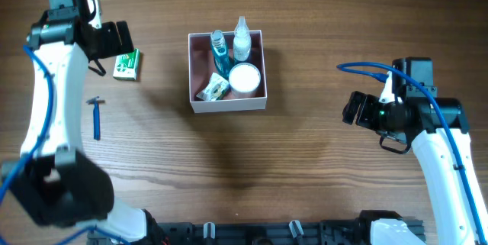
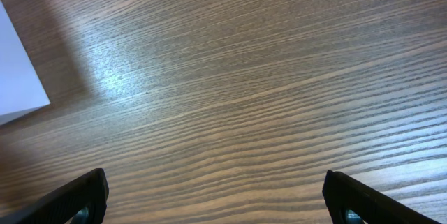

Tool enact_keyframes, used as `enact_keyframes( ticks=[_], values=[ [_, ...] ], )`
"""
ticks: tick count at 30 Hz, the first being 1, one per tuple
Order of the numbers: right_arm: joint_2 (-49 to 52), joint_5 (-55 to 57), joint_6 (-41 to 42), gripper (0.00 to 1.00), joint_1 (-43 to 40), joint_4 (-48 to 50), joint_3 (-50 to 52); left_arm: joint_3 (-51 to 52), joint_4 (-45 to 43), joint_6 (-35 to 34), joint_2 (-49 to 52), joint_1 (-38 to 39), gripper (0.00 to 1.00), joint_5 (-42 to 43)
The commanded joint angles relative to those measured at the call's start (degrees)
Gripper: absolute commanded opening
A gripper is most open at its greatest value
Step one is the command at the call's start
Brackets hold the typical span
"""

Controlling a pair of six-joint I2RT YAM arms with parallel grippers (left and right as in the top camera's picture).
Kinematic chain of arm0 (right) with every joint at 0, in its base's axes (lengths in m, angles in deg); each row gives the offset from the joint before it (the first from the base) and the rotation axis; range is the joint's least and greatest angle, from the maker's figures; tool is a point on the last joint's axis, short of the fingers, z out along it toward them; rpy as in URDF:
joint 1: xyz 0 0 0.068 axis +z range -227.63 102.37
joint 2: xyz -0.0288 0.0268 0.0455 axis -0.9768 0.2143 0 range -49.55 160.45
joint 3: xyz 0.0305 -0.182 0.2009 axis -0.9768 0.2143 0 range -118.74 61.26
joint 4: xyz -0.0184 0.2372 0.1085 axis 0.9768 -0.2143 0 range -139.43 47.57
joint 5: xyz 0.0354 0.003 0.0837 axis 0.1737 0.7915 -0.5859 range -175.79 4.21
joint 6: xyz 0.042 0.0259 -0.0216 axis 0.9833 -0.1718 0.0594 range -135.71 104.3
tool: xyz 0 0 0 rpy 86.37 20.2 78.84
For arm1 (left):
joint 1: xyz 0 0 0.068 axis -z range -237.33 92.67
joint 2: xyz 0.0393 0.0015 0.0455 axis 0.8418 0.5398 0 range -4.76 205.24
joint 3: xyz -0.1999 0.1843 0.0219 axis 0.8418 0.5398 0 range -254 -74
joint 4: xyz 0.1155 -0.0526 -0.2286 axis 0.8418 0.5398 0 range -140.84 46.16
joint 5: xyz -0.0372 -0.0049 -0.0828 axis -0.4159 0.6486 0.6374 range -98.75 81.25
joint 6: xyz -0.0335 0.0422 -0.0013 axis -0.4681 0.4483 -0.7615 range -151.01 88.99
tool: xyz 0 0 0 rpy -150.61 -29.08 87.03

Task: Pack container
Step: 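Move the left gripper to the second green Dettol box and grasp it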

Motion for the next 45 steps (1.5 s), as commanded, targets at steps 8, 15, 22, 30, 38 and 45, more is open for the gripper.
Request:
enact_keyframes(
  ticks=[8,15,22,30,38,45],
  values=[
    [0.17,-0.72,-0.66,1.0,0.09,0.26,0.2,-0.28,-6.62,14.56,13.79,-0.59,0.99,1.57],
    [0.17,-0.72,-0.66,1.0,0.09,0.26,0.2,-0.31,-9.68,15.39,19.28,-0.59,1.0,1.79],
    [0.17,-0.72,-0.63,1.0,0.09,0.26,0.22,-0.28,-11.23,16.94,23.5,-0.57,1.0,1.97],
    [0.17,-0.72,-0.57,1.0,0.09,-0.44,0.22,-0.28,-11.26,16.83,26.38,-0.57,1.0,1.97],
    [0.17,-0.72,-0.59,1.0,0.09,-0.59,0.2,-0.31,-9.81,16.59,26.36,-0.57,0.74,1.95],
    [0.17,-0.72,-0.57,1.0,0.09,-0.59,0.2,-0.31,-8.26,16.39,26.36,-0.57,0.54,1.95]
  ],
)
